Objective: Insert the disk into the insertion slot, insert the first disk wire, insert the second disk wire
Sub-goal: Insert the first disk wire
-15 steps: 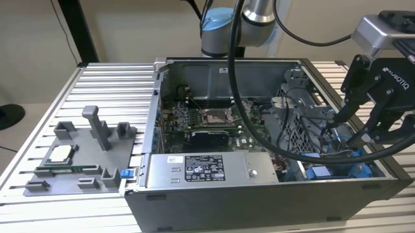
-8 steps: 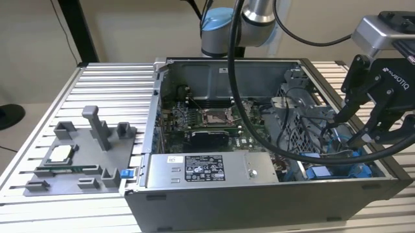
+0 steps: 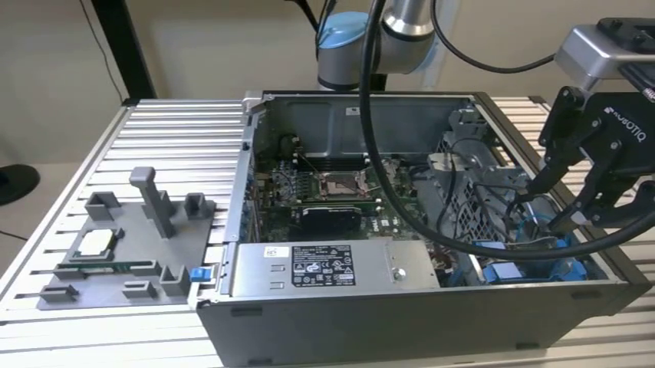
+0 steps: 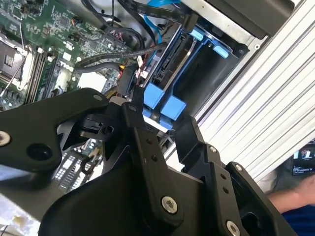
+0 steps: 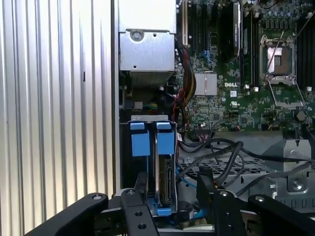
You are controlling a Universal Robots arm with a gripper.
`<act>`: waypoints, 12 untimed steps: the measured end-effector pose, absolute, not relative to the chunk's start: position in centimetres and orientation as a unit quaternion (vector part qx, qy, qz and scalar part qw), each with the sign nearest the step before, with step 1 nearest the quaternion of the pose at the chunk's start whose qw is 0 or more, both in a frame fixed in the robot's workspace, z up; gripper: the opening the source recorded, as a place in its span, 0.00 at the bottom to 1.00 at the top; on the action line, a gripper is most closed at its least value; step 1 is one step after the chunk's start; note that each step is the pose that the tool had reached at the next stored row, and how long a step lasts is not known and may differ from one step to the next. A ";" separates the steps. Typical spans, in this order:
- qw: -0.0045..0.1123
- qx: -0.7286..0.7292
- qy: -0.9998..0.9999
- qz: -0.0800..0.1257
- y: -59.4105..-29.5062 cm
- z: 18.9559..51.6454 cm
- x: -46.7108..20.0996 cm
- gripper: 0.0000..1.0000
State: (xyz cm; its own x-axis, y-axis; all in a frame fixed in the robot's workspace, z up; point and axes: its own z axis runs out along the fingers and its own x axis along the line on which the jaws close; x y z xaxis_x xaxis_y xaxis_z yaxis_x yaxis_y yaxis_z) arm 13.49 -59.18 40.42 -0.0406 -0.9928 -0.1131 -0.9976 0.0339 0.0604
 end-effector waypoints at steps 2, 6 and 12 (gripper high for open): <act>0.018 -0.692 0.719 0.059 -59.1 40.4 13.5 1.00; 0.010 -0.693 0.720 0.051 -58.7 40.4 13.5 1.00; 0.010 -0.693 0.720 0.051 -58.7 40.4 13.5 1.00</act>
State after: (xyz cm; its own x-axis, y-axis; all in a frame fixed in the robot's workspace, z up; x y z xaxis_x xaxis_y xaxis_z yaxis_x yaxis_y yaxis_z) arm 13.49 -58.67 40.42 -0.0406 -0.9956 -0.0844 -0.9976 0.0356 0.0594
